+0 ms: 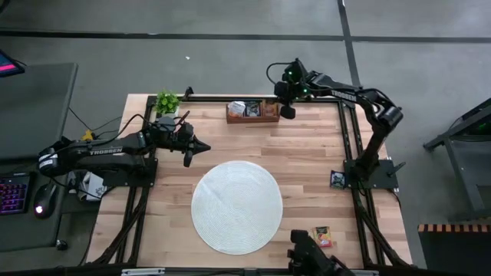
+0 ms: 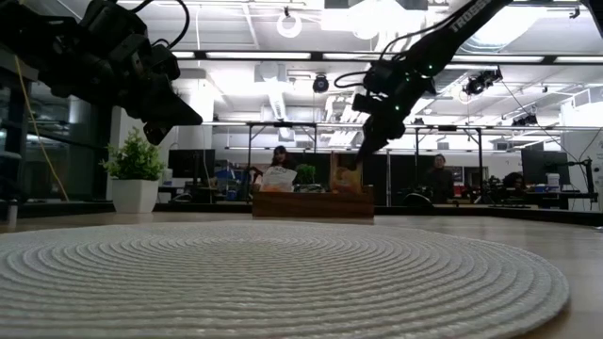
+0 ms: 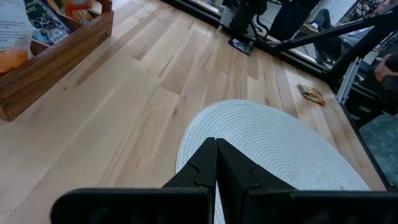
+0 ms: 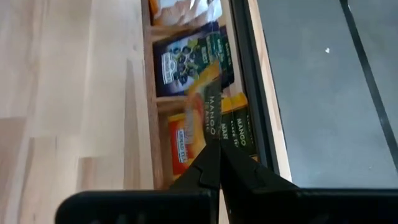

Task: Pick & Place Tea
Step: Put the yellow tea bag into the right section of the wooden organizer

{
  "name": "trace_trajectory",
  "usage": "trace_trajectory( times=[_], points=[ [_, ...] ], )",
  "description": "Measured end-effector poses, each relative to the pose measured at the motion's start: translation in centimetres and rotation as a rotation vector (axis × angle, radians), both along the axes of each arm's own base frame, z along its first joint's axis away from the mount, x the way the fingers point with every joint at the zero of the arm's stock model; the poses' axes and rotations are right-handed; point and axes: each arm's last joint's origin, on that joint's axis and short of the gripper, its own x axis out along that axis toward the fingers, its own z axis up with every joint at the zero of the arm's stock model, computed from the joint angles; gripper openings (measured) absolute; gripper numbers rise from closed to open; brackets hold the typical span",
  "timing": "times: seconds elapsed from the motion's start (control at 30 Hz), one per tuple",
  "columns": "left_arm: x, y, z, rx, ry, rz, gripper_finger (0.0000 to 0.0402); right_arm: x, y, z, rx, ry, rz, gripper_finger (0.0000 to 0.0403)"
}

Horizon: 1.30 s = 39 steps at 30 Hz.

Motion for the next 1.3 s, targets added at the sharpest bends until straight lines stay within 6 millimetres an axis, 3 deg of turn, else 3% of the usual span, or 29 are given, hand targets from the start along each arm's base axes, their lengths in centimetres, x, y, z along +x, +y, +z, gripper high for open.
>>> trace_trajectory(
  times=[0.37, 1.3],
  points=[
    [0.0, 0.0, 0.0, 0.0, 0.0, 0.0, 0.0, -0.27, -0.41, -0.9, -0.047, 0.087, -0.002, 0.0],
    [0.0, 0.0, -0.01, 0.0, 0.0, 0.0, 0.0, 0.18, -0.03, -0.84, -0.022, 0.057, 0.012, 0.0015]
  ],
)
